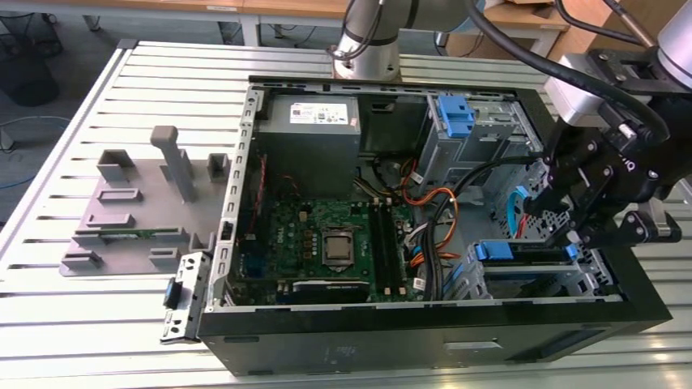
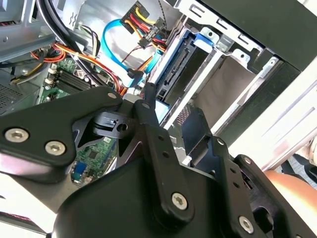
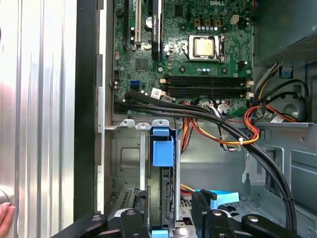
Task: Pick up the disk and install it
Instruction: 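Insert the first disk wire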
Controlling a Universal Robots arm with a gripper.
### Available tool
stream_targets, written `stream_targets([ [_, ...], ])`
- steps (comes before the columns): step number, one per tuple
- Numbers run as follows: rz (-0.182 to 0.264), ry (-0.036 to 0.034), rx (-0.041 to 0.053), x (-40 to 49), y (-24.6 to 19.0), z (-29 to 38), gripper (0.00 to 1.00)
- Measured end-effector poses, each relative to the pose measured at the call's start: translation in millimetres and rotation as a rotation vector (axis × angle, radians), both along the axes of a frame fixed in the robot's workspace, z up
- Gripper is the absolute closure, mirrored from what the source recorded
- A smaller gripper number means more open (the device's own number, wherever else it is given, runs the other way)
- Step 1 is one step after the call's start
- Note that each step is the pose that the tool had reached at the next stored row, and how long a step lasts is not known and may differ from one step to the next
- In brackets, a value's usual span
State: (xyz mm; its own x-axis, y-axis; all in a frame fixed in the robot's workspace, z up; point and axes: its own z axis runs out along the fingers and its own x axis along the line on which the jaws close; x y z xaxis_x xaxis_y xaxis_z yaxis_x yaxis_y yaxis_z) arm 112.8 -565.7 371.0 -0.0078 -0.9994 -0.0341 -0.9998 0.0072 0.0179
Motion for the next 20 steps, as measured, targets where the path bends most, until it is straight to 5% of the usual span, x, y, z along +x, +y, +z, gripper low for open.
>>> stream_targets([
  [13,0.0,0.0,0.0001,0.0,16.8,-0.2,0.52],
  [20,0.0,0.0,0.0001,0.0,19.5,-3.4,0.52],
])
